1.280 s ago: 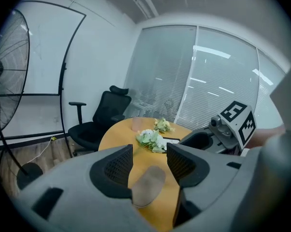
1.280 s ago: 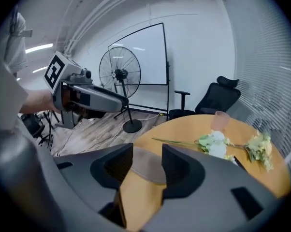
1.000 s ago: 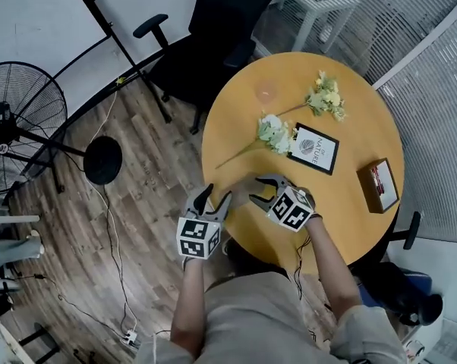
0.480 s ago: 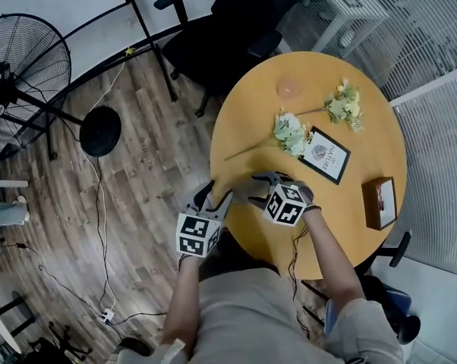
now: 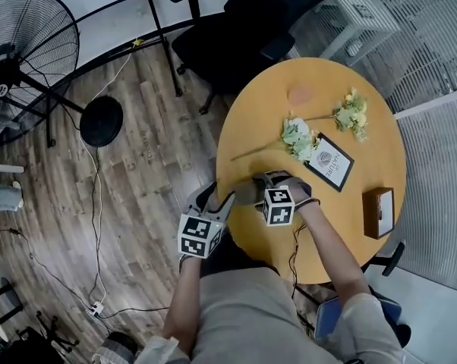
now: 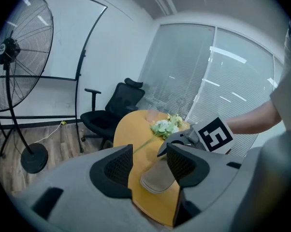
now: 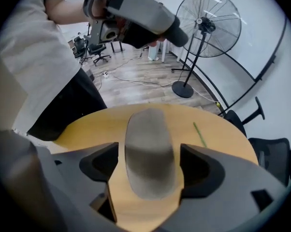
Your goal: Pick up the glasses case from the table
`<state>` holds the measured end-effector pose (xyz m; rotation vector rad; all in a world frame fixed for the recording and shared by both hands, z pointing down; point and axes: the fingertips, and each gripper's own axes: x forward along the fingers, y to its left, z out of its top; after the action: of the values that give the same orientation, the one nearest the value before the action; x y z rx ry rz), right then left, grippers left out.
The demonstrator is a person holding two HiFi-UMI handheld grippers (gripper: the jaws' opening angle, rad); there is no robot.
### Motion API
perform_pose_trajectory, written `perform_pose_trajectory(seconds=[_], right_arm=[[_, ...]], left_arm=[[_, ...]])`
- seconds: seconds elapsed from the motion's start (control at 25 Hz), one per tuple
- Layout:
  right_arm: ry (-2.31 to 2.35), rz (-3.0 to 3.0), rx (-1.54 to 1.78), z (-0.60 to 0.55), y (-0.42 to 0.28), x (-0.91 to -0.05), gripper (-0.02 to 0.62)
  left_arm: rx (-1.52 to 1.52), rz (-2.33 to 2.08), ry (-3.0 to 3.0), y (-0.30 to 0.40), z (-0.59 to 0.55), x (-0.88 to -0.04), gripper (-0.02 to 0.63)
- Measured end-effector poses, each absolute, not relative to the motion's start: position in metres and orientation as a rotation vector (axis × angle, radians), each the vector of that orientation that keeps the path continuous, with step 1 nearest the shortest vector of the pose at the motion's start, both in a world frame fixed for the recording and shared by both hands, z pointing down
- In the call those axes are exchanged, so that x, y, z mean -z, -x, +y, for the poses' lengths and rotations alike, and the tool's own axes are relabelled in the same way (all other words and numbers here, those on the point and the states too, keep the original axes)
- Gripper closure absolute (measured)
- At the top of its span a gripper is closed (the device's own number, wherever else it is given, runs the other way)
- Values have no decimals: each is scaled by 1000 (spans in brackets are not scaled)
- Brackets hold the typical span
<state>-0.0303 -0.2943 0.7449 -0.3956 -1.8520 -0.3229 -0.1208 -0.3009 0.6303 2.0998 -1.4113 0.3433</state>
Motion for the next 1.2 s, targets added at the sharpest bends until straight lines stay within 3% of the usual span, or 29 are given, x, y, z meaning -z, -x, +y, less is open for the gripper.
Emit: perform_pose_trajectory(seconds=[0.56,1.2], right_arm=[[452,-1702,403,-298,32,-778,202],[291,-1768,408,-288,36,-749,210]], left_arm=[[-342,-1419,-2073,132,-285,-633,400],[-360,-1405,-2089,135,-253,-620,400]])
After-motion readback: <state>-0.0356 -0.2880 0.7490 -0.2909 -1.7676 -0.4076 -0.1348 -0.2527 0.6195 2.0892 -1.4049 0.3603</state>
